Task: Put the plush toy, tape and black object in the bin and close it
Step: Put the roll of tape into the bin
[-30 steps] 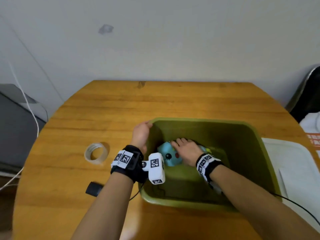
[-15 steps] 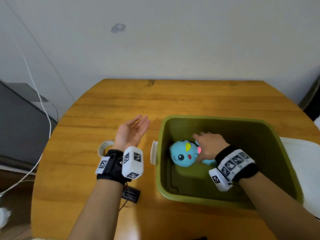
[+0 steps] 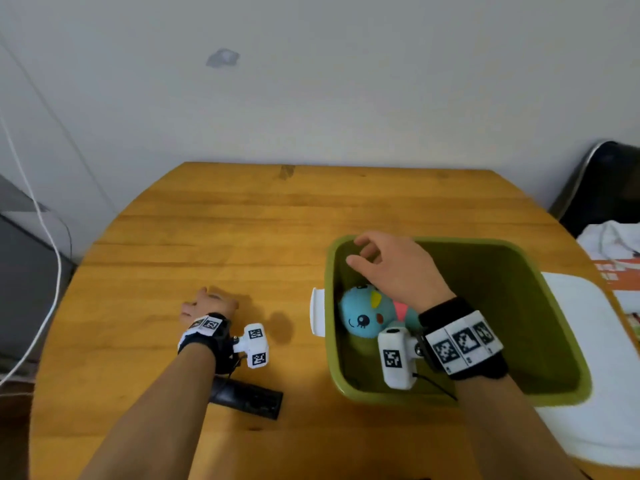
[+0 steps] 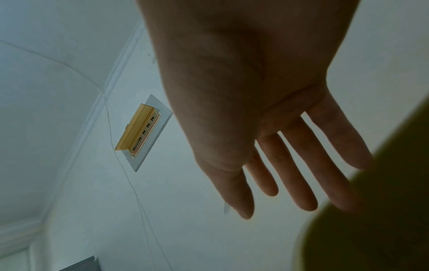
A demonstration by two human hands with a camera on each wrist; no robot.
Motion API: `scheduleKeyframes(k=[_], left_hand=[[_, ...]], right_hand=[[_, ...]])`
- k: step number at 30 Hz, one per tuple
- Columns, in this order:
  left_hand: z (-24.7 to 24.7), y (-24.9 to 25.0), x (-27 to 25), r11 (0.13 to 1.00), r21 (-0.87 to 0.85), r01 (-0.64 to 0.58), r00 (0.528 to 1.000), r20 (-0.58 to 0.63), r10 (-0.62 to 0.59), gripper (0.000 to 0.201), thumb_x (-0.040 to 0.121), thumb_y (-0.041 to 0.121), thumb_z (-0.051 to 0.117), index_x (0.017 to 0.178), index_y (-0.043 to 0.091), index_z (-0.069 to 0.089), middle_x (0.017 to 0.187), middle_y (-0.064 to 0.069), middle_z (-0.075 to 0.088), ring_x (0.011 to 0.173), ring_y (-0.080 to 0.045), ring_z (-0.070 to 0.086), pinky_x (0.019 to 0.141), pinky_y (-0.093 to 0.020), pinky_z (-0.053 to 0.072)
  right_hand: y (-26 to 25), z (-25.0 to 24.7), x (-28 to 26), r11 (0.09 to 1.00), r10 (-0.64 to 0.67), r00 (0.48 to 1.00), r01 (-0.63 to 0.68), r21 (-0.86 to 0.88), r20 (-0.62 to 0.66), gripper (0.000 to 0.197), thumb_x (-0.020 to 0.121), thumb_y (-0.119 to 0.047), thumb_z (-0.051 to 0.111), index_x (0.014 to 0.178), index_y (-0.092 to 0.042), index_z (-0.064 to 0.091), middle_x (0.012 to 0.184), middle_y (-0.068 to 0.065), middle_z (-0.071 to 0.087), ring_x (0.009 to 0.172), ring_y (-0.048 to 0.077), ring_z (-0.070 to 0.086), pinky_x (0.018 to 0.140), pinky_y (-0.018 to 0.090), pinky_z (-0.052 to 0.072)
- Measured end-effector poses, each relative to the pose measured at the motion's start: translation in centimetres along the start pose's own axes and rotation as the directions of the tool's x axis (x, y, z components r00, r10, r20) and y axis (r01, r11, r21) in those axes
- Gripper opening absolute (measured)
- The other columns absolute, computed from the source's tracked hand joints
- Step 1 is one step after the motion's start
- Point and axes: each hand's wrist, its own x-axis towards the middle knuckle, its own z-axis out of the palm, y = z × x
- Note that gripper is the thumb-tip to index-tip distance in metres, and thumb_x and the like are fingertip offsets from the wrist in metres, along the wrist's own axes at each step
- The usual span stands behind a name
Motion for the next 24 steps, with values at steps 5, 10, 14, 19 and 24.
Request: scheduleKeyframes(k=[5,10,14,19,24], left_hand=[[-0.8,-0.8,0.4,0.987,-0.154,-0.053,0.997,0.045,0.06,0.078,0.075,0.045,0.068,0.147,0.027,0.045,0.148,-0.019,0.043,0.133,-0.043,0.043,0.107,-0.054,0.041],[-4.4,2.9,-5.0,0.704,-0.709,-0.042,0.932,0.225,0.283,0.057,0.084,0.039,0.07,0.134,0.017,0.056,0.125,-0.013,0.059,0.102,-0.031,0.061,0.075,-0.041,0.054],[-7.6,7.3,-12.2,0.576,-0.817,0.012,0.684,0.427,0.591,0.043,0.095,0.042,0.057,0.125,0.012,0.067,0.106,-0.014,0.068,0.087,-0.026,0.067,0.059,-0.034,0.059],[-8.2,10.4,-17.0,0.581,-0.796,0.172,0.398,0.595,0.698,0.051,0.099,0.043,0.052,0.134,0.007,0.061,0.12,-0.02,0.069,0.093,-0.03,0.073,0.062,-0.039,0.063],[-4.4,12.8,-17.3,0.698,-0.7,-0.151,0.669,0.448,0.593,0.051,0.101,0.052,0.042,0.127,0.015,0.065,0.122,-0.003,0.07,0.113,-0.022,0.06,0.086,-0.038,0.05]], right_hand=[[-2.6,0.5,-0.4,0.995,-0.006,0.994,0.017,0.101,-0.109,0.033,0.095,-0.051,0.057,0.121,-0.031,0.063,0.097,-0.02,0.066,0.083,0.002,0.063,0.081,0.031,0.056],[-4.5,1.4,-0.5,0.913,-0.035,0.99,0.087,0.397,-0.138,0.058,0.091,-0.053,0.064,0.143,-0.035,0.046,0.116,-0.018,0.063,0.093,0.0,0.065,0.088,0.033,0.057],[-5.7,1.7,-0.8,0.857,-0.235,0.972,0.216,0.467,-0.018,0.105,0.081,-0.052,0.078,0.158,-0.044,0.007,0.154,-0.018,0.032,0.129,0.0,0.046,0.1,0.027,0.046],[-4.7,-1.3,-2.4,0.846,-0.302,0.942,0.335,0.416,-0.144,0.094,0.073,-0.049,0.087,0.15,-0.043,0.032,0.138,-0.018,0.045,0.123,-0.006,0.047,0.1,0.026,0.049],[0.8,-5.1,-3.9,0.969,-0.156,0.976,0.181,0.168,-0.152,0.087,0.064,-0.069,0.079,0.138,-0.039,0.042,0.123,-0.017,0.055,0.104,0.002,0.057,0.084,0.027,0.053]])
